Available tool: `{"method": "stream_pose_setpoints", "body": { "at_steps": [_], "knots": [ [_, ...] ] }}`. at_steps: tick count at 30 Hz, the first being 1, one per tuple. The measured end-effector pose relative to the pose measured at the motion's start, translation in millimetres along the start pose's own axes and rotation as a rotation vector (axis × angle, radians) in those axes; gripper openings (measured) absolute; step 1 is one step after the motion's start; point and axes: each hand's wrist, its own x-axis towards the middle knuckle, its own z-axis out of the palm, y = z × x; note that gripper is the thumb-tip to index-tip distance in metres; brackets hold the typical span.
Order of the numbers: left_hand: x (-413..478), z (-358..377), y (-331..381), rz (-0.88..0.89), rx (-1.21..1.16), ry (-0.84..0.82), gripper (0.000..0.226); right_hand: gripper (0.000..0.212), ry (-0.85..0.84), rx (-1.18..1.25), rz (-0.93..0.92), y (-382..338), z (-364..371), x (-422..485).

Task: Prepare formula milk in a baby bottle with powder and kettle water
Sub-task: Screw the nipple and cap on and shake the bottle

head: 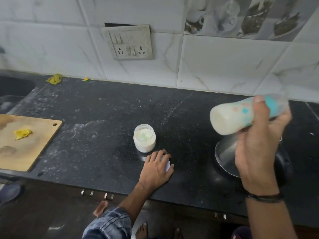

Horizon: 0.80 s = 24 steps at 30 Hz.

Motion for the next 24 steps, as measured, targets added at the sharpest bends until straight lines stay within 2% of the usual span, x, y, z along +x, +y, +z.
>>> {"method": "stream_pose_setpoints", "body": {
  "at_steps": [1,4,5,8,9,10,12,14,17,21,24],
  "knots": [
    [-1,1,0,0.002,-0.001,0.004,0.041,0.063,0.019,0.011,0.004,0,0,2],
    [-2,3,-3,0.007,-0.008,0.018,0.040,0.056,-0.119,-0.135,0.063,2,-1,2],
    [-1,3,-3,0.007,-0.008,0.020,0.040,0.057,-0.115,-0.131,0.045,0,-1,1],
    [0,3,-2,0.008,0.003,0.001,0.041,0.070,0.045,-0.003,-0.034,-6,0,2],
    [-1,3,-2,0.010,0.008,-0.004,0.042,0.071,0.050,0.011,-0.019,-6,1,2],
    [-1,3,-3,0.012,0.008,-0.001,0.042,0.067,0.016,-0.004,0.034,-7,2,1],
    [-2,4,-3,0.013,0.002,0.016,0.040,0.060,-0.156,-0.099,0.176,-8,1,-2],
    [-1,3,-2,0.013,0.004,0.028,0.039,0.060,-0.210,-0.088,0.166,-11,2,-5],
    [-2,2,-1,0.013,0.013,0.015,0.040,0.062,-0.111,-0.065,0.059,-9,6,-2],
    [-2,1,-2,0.014,0.002,0.033,0.039,0.059,-0.202,-0.135,0.124,-6,8,-4],
    [-1,0,0,0.006,0.008,0.021,0.039,0.064,-0.016,-0.006,0.031,-8,10,-5]
  ]
}}
